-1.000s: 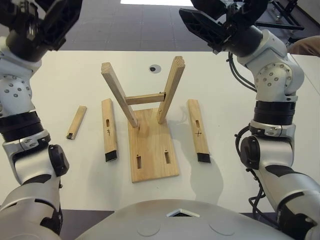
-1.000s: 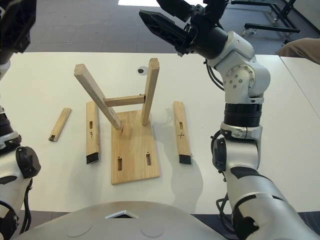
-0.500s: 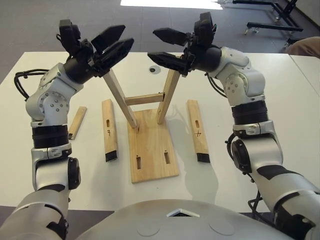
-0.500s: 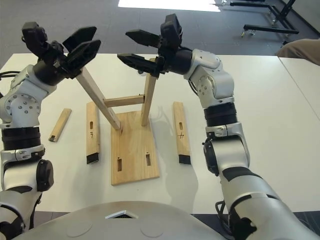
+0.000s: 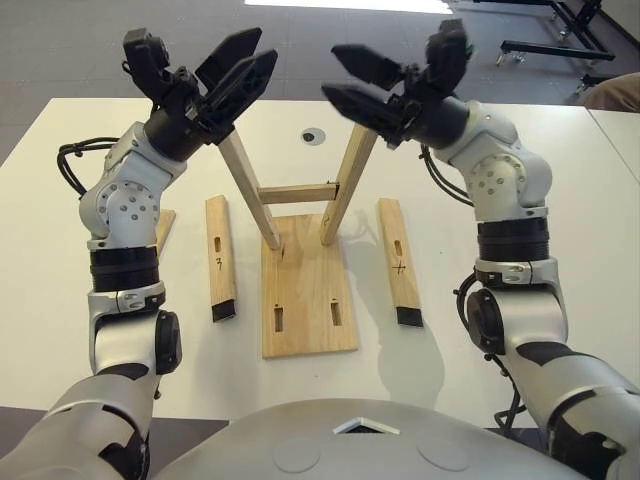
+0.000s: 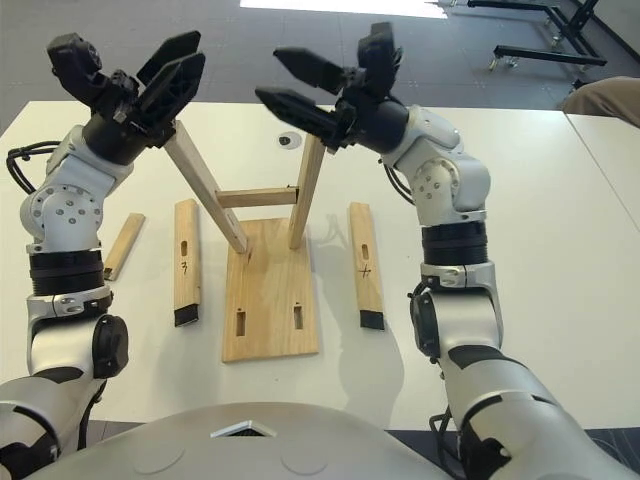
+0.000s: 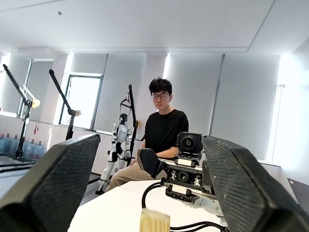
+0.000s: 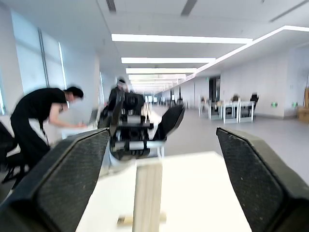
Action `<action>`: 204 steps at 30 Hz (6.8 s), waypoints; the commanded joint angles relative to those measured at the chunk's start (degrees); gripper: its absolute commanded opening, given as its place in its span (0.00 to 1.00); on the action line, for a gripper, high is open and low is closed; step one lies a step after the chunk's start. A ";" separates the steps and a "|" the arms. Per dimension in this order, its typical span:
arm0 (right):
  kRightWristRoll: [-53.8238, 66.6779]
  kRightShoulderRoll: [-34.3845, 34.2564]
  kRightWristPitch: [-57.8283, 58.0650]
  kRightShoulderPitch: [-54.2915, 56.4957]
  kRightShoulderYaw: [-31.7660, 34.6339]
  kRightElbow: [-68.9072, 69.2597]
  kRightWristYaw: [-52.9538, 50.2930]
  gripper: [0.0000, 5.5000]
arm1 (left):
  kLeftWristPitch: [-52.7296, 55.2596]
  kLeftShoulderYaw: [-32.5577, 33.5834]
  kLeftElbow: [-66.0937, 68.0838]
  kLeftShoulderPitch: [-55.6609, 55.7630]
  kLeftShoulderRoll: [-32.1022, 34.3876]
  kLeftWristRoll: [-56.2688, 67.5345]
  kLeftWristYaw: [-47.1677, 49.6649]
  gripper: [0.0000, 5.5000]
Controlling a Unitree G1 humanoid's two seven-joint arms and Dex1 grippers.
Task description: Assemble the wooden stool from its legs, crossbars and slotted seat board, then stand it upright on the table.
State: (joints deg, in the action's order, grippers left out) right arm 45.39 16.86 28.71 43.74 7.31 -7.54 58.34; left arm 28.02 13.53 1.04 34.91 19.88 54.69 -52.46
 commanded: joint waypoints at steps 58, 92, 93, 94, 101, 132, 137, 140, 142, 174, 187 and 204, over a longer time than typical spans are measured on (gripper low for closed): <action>23.19 6.59 13.27 -9.02 13.27 15.00 -19.73 0.74 | 3.44 10.66 -12.17 -9.87 10.75 -7.51 20.80 0.23; 19.64 -13.47 0.77 -5.00 3.29 17.77 -37.34 0.74 | -28.98 -15.26 -12.73 -1.72 12.65 -47.03 14.29 0.23; 19.69 -13.86 0.71 -4.66 3.32 16.95 -37.08 0.74 | -29.10 -15.68 -13.16 -1.83 12.66 -46.94 13.67 0.23; 19.28 -14.11 0.45 -4.32 3.23 16.13 -36.75 0.74 | -29.22 -16.23 -13.63 -2.00 12.57 -46.84 13.03 0.23; 17.09 -14.77 0.46 -3.37 2.40 13.24 -35.38 0.64 | -28.71 -18.43 -15.08 -2.88 11.64 -47.39 12.22 0.23; 16.67 -16.01 -1.22 -2.67 4.45 15.25 -35.15 0.07 | -24.67 -14.78 -12.89 -3.32 8.80 -44.89 15.63 0.41; 16.52 -10.32 -3.62 -0.61 12.55 15.04 -40.97 0.07 | -26.08 -11.91 -12.77 -4.80 10.09 -47.09 18.36 0.51; 5.40 -1.92 -6.33 -1.85 15.01 15.05 -46.54 0.07 | -26.58 -9.13 -14.36 -6.92 10.49 -48.07 20.93 0.51; -1.34 2.61 -5.93 -4.62 14.21 15.64 -48.72 0.07 | -26.18 -6.25 -16.12 -8.30 10.28 -49.04 24.52 0.51; -16.32 -6.37 5.04 -52.50 -1.56 44.45 -59.62 0.07 | -12.20 5.70 -27.20 -13.38 6.17 -39.70 41.12 0.51; -18.04 -8.89 4.58 -53.29 -3.90 43.59 -58.68 0.07 | -13.89 3.33 -25.56 -12.81 7.53 -42.77 39.16 0.51; -19.58 -11.10 2.36 -53.24 -0.85 42.51 -57.96 0.07 | -14.25 2.42 -24.13 -11.91 8.46 -42.78 37.91 0.51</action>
State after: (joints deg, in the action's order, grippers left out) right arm 25.79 5.92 31.13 -9.80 5.91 35.82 0.47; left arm 14.01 16.46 -23.63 22.11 27.51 12.33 -13.84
